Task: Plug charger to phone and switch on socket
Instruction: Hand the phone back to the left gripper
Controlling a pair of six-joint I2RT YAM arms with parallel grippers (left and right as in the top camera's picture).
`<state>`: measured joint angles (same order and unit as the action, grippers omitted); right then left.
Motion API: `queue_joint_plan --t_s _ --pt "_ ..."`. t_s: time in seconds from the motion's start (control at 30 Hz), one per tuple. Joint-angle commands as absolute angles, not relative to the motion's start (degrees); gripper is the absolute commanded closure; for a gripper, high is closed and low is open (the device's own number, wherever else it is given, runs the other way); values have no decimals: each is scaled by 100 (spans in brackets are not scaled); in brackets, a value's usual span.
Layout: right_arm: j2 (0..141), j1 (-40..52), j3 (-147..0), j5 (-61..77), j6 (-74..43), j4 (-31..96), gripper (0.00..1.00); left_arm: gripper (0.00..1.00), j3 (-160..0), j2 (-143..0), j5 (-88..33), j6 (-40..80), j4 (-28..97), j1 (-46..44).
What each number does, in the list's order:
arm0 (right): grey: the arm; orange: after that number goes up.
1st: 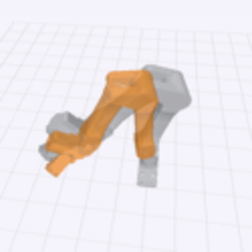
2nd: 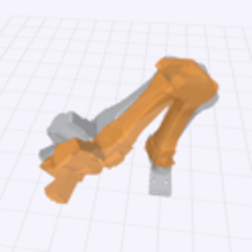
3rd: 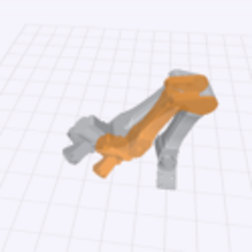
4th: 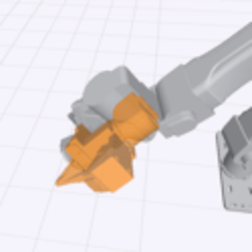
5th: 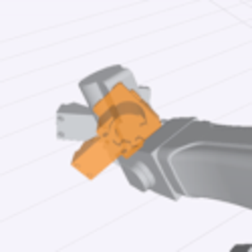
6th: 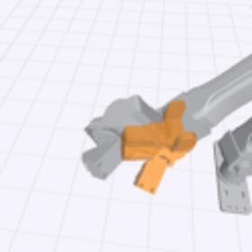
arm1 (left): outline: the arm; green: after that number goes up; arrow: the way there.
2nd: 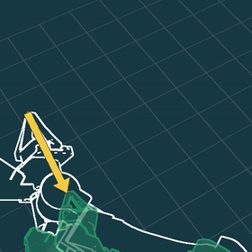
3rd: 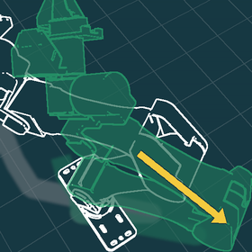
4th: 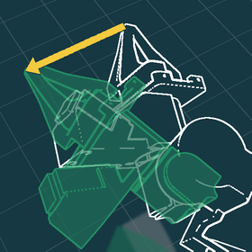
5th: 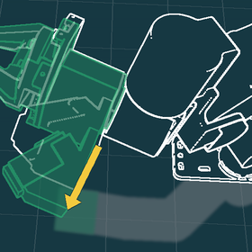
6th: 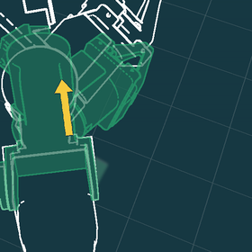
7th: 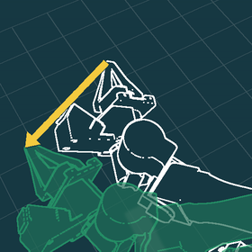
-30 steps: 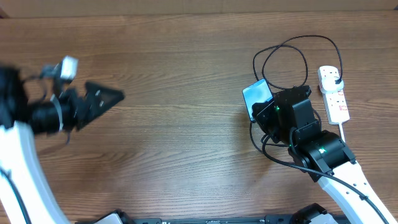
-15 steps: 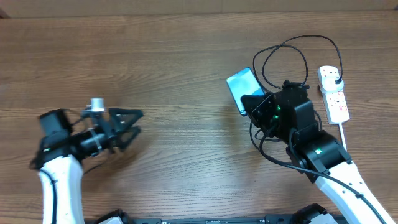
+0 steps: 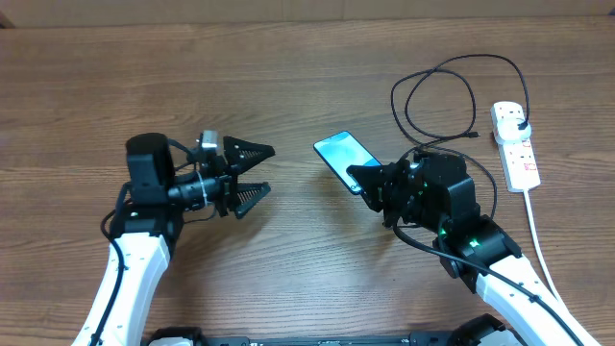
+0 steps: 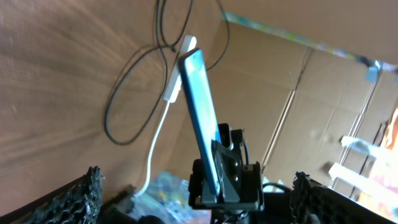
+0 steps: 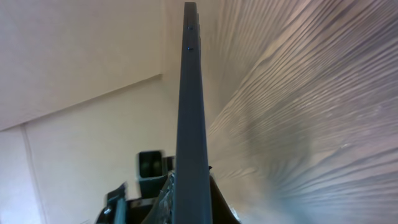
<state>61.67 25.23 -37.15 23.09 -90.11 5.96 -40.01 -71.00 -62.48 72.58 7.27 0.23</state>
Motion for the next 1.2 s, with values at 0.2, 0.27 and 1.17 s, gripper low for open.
queue_joint_plan --t_s 0.2,0.27,1.17 --pt "6195 3328 -3754 2211 -9732 54 96 0 -4012 -7087 -5634 8733 576 -790" --pt "6322 3516 -3754 2102 -9795 38 96 0 -4012 -7087 -5627 8785 390 -851" --pt "6842 4318 -3754 2536 -10525 -1142 96 75 -4012 -7087 -5546 8792 224 -867"
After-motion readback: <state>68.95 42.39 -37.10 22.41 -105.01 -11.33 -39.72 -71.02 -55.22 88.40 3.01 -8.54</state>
